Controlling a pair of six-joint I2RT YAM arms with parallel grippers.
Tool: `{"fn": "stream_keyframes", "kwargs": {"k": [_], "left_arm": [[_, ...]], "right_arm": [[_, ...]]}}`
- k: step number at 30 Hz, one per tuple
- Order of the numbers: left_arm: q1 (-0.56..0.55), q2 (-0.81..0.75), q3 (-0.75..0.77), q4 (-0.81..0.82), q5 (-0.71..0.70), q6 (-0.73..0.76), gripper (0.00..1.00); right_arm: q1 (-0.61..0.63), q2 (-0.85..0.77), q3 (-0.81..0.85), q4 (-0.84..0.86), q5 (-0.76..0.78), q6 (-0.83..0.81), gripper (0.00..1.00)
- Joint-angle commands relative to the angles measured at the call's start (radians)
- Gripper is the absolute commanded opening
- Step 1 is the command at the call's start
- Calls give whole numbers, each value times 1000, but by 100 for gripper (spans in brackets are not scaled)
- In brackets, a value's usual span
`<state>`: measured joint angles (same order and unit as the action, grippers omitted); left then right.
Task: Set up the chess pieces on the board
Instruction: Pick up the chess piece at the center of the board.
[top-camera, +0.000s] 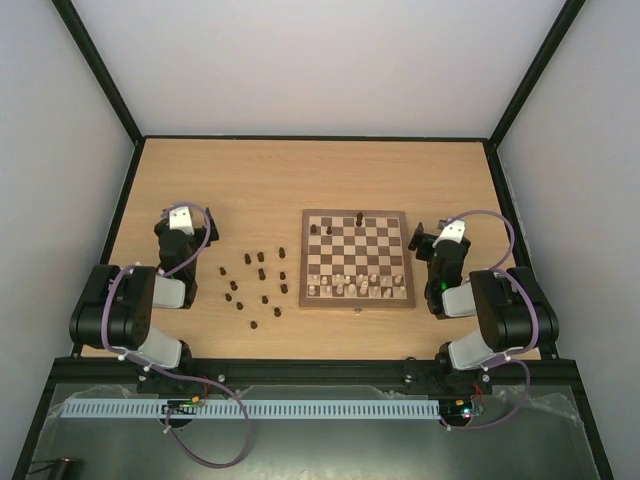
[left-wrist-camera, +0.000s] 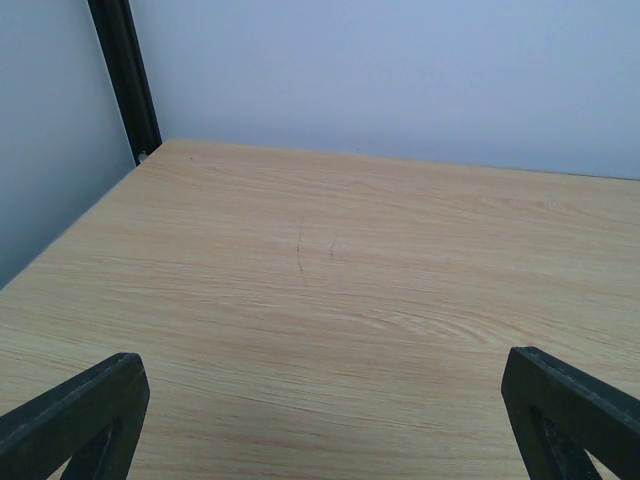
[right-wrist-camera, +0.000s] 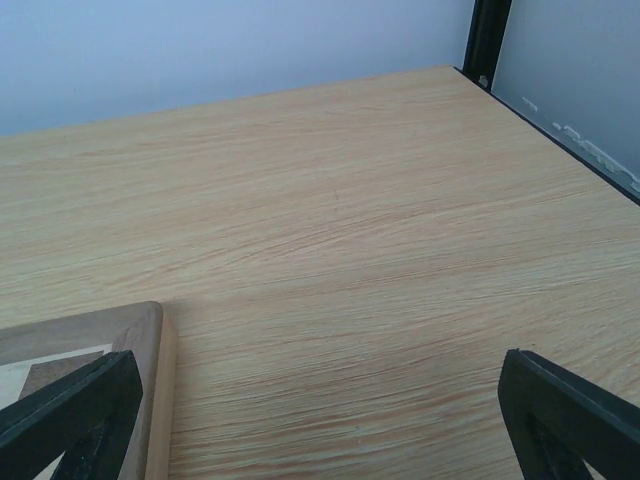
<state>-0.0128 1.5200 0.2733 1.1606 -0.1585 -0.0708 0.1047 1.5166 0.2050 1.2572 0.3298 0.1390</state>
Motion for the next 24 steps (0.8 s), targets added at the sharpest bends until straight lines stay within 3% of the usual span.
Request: {"fn": "stream_keyframes", "kwargs": {"k": [1,17,19,22,24], "left_arm": [[-2,3,-12,53,-4,-1,100],[-2,-3,-16,57,-8,3,100],[-39,-48,40,-59,-108,4,100],[-61,-102,214,-408,-169,-25,100],[-62,-121,281,-532,-126,-34,99]], "right_arm": [[-3,1,15,5,4,7,99],[-4,-3,8,13,8,7,99],[-4,-9,-3,32,8,5,99],[-4,-87,-4,-23,1,3,99],[-5,-167,52,-234,15,34,99]]}}
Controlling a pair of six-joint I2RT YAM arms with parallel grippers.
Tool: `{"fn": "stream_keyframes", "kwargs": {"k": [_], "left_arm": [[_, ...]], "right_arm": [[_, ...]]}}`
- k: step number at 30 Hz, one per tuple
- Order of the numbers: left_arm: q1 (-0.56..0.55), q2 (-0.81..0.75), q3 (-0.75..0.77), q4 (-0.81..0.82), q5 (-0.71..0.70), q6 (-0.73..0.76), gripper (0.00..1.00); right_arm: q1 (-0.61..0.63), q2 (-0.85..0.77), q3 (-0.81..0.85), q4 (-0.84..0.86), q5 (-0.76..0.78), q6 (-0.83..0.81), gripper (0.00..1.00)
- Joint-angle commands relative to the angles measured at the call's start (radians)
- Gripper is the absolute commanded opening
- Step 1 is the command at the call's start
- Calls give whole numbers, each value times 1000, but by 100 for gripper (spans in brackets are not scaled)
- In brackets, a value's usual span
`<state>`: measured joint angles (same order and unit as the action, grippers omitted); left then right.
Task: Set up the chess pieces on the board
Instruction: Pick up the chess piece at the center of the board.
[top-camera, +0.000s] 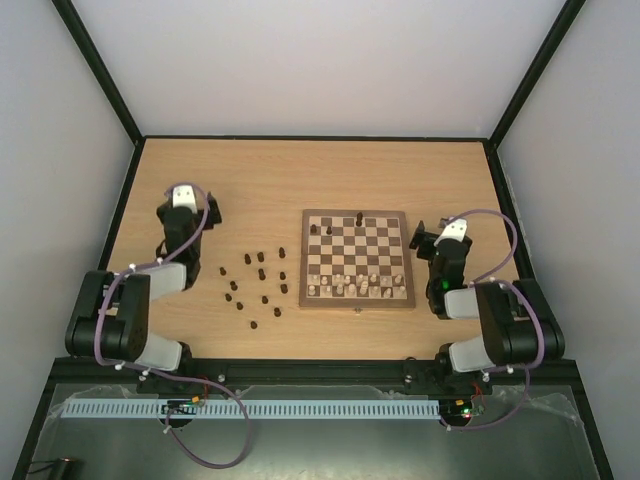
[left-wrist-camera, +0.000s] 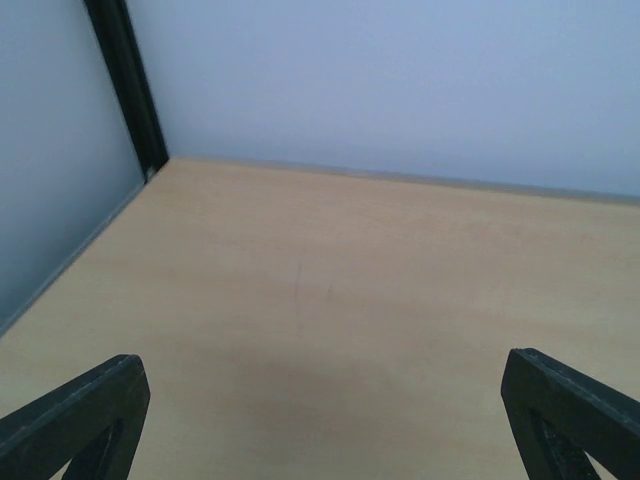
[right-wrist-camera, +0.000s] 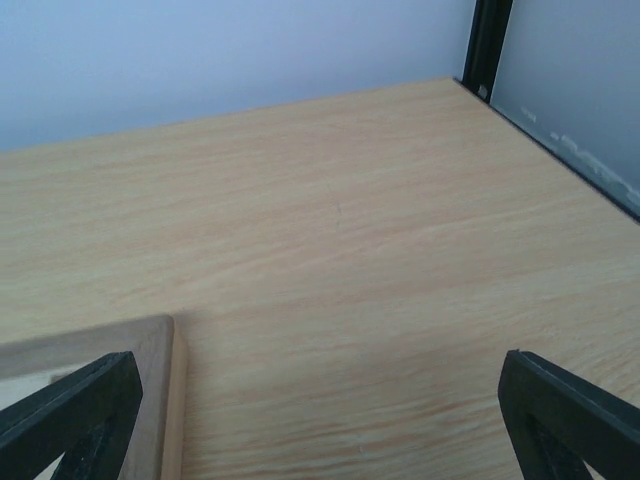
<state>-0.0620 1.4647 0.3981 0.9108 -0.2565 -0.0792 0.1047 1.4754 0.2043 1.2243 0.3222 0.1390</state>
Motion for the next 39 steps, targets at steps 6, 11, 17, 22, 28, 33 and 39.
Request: {"fn": "stream_keyframes", "kwargs": {"k": [6,11,17,22,28,33,39], "left_arm": [[-39,-257,106,-314,34,-109,100],[-60,-383,173,-468,185,-212,100],[-80,-492,264,-647,312,-376,100],[-88,-589,286,-748,378,-411,100],[-82,-628,412,-948,444,-424,99],[-78,-633,420,-1004,452,-432,100],[-68,-652,384,-1022,545,-446,100]], "right_arm": [[-4,-287,169,-500,-4,127,99],[-4,-470,270,-770,-202,161,99],[0,-603,374,-1039,-262,353,99],[-2,-524,492,-1175,-474,406,99],[-1,-542,482,-1197,-570,473,99],[-2,-593,467,-1188,-684,451,98],[62,-520,573,-1304,-747,380,99]]}}
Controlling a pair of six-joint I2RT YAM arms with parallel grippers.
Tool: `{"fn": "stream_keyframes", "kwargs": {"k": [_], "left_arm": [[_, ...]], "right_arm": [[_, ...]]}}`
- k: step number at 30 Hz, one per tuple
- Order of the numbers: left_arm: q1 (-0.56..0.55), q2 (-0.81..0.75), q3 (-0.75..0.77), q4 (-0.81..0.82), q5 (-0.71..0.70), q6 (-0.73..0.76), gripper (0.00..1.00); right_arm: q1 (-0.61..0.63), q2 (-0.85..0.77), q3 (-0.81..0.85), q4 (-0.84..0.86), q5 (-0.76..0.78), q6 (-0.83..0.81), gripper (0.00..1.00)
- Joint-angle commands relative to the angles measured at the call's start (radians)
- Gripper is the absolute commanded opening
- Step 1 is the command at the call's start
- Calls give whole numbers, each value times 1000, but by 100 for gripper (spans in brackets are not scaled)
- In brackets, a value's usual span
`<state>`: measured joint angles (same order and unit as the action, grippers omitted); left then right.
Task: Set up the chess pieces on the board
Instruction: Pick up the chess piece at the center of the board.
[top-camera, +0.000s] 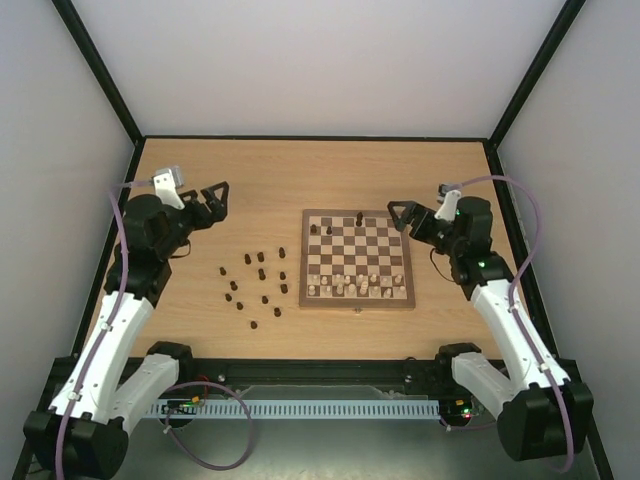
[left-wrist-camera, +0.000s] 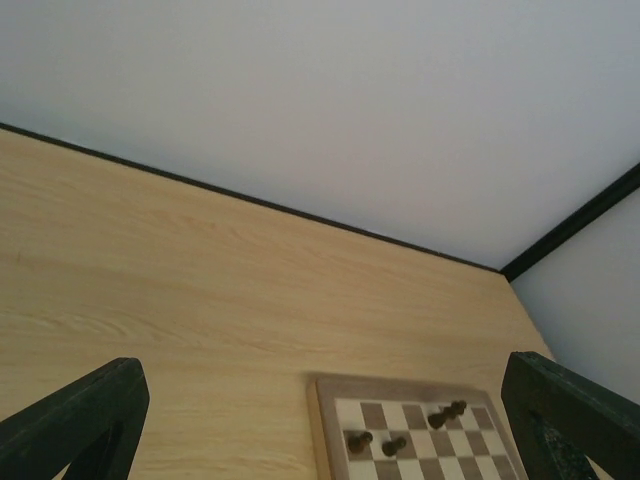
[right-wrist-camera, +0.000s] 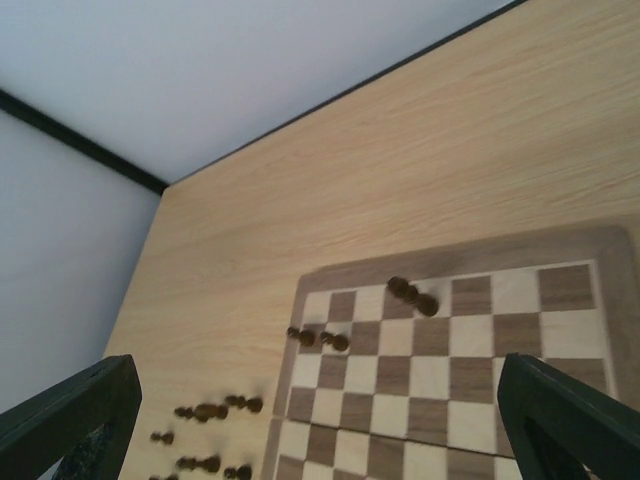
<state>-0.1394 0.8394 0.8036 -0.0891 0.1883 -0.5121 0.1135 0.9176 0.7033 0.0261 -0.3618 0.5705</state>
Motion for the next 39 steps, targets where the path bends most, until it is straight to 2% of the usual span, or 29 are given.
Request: {"fn": "stream_keyframes", "kwargs": {"k": [1,7,11,14,19,24,28,30,35,39], "left_arm": [[9,-38,-29,-14,114,-16,99],[9,-40,-11,-84,86,-57,100],[9,-60,-33,-87,33,-87,99],[9,-72,-24,-117,-17,-88,100],[9,-84,28,-215,-100,-109,100],[10,-73,51,-229,16,-71,100],[11,-113,-11,-219,4,-69,99],[11,-138,-41,-211,34,-64,100],[11,-194,-158,-162,75,-96,100],[9,-197,-144,-216,69,-84,100]], "right_arm": [[86,51,93,-132,-36,-67,99],[263,87,186,-256,108,-121,99],[282,68,152,-263,153,-120,98],[281,57,116,-208,111,-100,99],[260,143,186,-221,32,-111,99],[141,186,151,-94,-141,17,99],[135,181,42,43,-200,59,99],[147,182,21,80,-230,58,99],[244,232,-18,131,-166,58,100],[353,315,53,76,-133,26,97]]}}
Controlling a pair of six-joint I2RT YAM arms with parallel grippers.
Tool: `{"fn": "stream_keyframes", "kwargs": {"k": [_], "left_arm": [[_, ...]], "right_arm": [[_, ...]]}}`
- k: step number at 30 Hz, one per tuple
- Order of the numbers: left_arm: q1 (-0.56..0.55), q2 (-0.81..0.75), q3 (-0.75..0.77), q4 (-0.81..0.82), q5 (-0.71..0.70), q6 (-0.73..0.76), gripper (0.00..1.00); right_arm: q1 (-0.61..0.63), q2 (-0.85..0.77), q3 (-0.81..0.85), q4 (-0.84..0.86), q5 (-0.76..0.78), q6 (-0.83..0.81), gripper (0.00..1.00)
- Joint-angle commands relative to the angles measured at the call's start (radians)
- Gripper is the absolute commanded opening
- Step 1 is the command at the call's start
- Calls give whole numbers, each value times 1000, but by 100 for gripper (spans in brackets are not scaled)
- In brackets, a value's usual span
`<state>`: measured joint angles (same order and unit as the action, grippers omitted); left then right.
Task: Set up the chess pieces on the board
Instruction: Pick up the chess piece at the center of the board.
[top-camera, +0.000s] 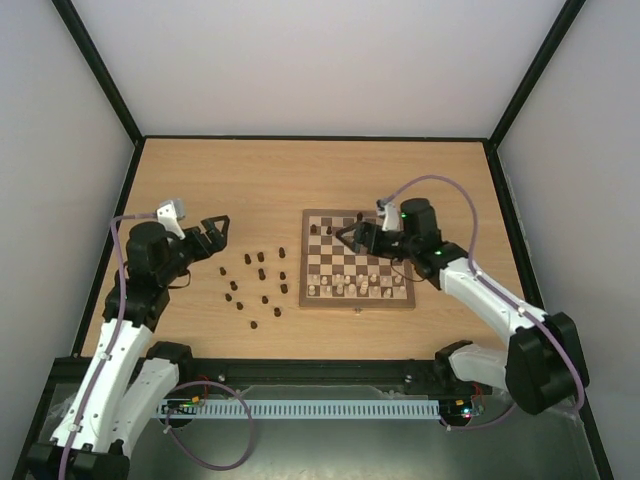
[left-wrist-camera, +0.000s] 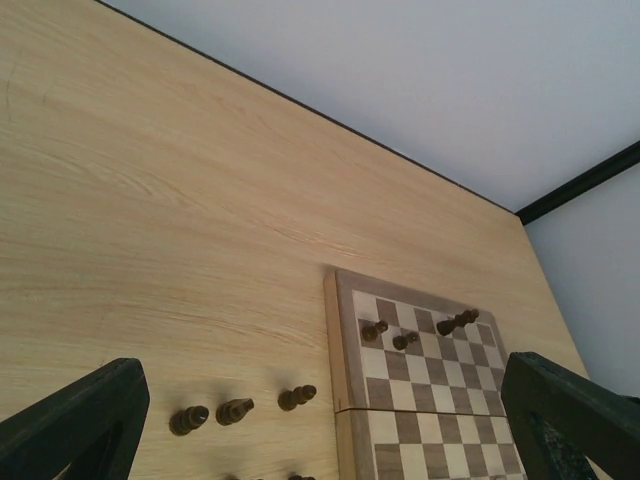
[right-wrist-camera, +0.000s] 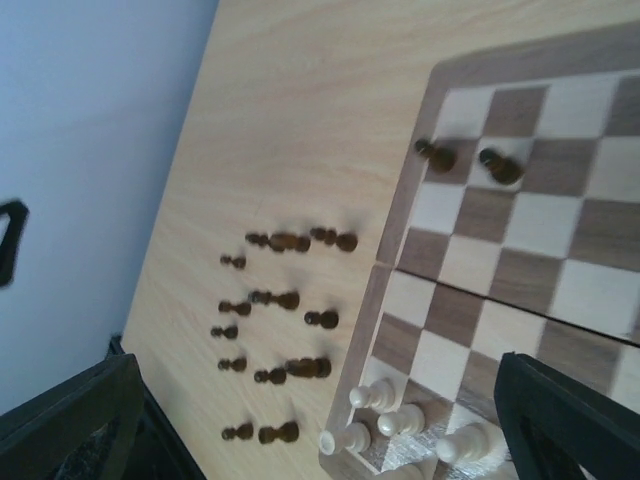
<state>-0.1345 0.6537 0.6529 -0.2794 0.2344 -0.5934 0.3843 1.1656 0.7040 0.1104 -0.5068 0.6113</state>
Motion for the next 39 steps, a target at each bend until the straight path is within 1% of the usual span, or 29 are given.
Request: {"fn": "stream_keyframes", "kwargs": {"k": [1,4,6,8,9,15,18,21,25,28,31,35,39], "left_arm": [[4,-17,6,-38,15,-3,99],[4,-54,-17,-52,-1,-15,99],[4,-75,-25,-72,-34,-14,100],[4,-101,-37,-88,-74,-25,100],[4,-116,-47,-81,-78,-34,99],[4,-177,-116,-48,-127,-100,100],[4,-178,-118,-38,-144,-113,100],[4,-167,-115,-26,-149,-117,99],[4,-140,-129,-1,-147,-114,100],[4,-116,-144,19,-136,-103,99],[4,-97,-155,34,-129,-99,100],[4,-81,-159,54,-121,-101,99],[4,-29,-124,65,-124,-106,100]], "right_arm": [[105,79,76,-31,32,-25,95],[197,151,153,-89,99,-54,89],[261,206,218,-141,159,-83,84],[321,267,286,-198,231,-122,81],[345,295,321,-228,273,-137,77],[441,452,456,-314,446,-192,64],[497,532,521,-365,521,-216,61],[542,579,570,-404,599,-235,61],[554,596,581,-397,600,-236,60],[554,576,561,-379,604,-227,59],[553,538,532,-365,616,-229,58],[554,465,484,-357,673,-238,58],[554,392,428,-340,737,-245,60]]}}
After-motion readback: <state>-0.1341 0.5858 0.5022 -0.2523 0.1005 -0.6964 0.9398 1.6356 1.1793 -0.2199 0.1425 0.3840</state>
